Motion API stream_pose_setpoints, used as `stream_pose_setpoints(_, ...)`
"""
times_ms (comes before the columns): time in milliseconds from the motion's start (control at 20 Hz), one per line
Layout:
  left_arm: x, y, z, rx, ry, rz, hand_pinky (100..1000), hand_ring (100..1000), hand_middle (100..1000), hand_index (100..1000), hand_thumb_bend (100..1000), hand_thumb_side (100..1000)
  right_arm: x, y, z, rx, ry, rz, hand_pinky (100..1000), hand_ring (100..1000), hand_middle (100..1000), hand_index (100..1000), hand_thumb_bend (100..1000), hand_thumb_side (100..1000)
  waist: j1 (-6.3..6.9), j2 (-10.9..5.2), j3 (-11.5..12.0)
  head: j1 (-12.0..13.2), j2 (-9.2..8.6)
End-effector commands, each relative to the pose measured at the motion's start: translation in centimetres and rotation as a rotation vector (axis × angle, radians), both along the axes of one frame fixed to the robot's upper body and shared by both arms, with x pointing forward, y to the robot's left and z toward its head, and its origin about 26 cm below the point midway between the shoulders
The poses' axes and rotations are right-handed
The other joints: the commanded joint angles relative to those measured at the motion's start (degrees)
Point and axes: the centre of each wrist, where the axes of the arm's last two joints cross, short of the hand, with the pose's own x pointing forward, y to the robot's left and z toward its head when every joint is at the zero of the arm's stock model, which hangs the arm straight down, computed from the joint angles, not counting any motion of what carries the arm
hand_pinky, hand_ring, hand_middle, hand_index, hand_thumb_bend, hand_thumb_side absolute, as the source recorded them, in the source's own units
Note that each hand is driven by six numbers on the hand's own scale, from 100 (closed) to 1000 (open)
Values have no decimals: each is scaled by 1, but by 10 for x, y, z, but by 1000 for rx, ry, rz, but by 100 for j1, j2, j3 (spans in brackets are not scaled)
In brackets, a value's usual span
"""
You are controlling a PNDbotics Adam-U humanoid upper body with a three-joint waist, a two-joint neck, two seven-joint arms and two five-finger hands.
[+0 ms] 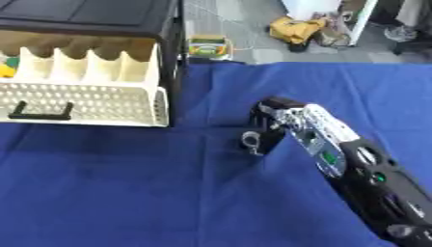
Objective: Pick up objects from table and place into drawer.
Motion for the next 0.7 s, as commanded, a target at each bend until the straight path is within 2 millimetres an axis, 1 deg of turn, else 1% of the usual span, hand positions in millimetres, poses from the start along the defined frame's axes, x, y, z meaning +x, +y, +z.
stream_pose_setpoints(50,-4,0,6,11,-22,-3,100,100,100,707,100,738,-1,1,16,6,-46,3,443,614,622,737,534,224,19,-131,-5,-17,-83)
stream_pose_setpoints(350,-3,0,5,11,-24,-3,100,100,100,706,100,735,2,-1,10,-16,-26,-6,444,621,624,732,514,177,25,-118,9,-25,-78)
stream_pose_setpoints(700,-3,0,5,8,-27,-6,100,100,100,705,100,734,4,-2,5,-26,-2,-1,438,620,621,729,506,158,35,-110,32,-37,-73)
